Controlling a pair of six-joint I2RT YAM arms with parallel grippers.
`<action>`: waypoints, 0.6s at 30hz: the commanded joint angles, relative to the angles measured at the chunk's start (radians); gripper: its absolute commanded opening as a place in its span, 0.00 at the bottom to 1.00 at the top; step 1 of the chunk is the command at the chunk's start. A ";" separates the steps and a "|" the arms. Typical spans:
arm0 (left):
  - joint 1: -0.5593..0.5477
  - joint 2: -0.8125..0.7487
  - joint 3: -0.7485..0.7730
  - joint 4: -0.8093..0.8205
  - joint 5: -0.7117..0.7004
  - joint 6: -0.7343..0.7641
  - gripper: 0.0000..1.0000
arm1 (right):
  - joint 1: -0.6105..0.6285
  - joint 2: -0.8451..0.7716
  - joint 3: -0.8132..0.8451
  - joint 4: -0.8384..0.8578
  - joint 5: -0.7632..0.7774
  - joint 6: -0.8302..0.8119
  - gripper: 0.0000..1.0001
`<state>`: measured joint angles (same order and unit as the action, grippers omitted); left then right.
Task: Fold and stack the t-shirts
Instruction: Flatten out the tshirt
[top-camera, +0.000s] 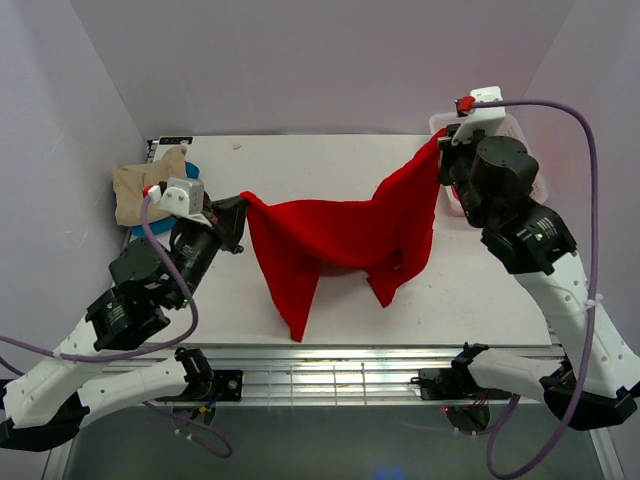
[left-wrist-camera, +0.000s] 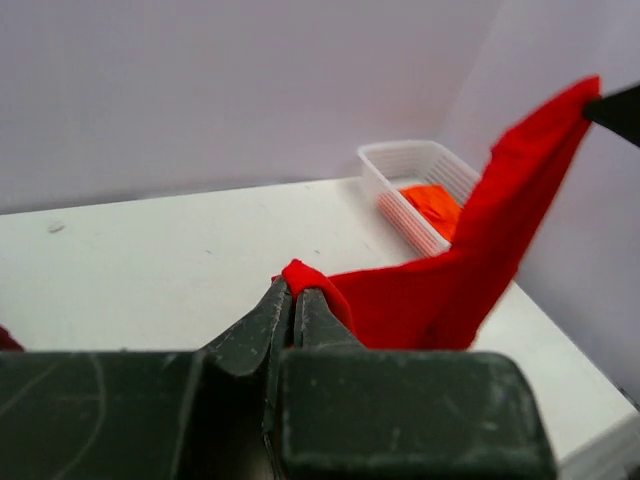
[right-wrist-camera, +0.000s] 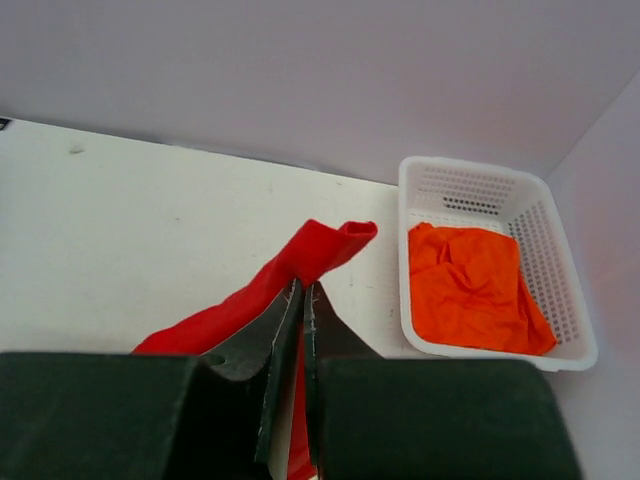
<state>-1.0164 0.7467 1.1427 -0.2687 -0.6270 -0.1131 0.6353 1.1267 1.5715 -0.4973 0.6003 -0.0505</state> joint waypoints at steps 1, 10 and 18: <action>-0.002 -0.061 0.061 -0.205 0.294 -0.042 0.00 | -0.002 -0.112 0.087 -0.105 -0.232 0.023 0.08; 0.009 -0.142 0.310 -0.293 0.698 -0.178 0.00 | -0.002 -0.222 0.373 -0.185 -0.655 0.043 0.08; 0.128 -0.158 0.456 -0.319 0.805 -0.249 0.00 | -0.014 -0.203 0.616 -0.210 -0.672 0.043 0.08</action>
<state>-0.9283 0.5827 1.5623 -0.5533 0.0837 -0.3103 0.6281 0.9051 2.1693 -0.7162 -0.0364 -0.0139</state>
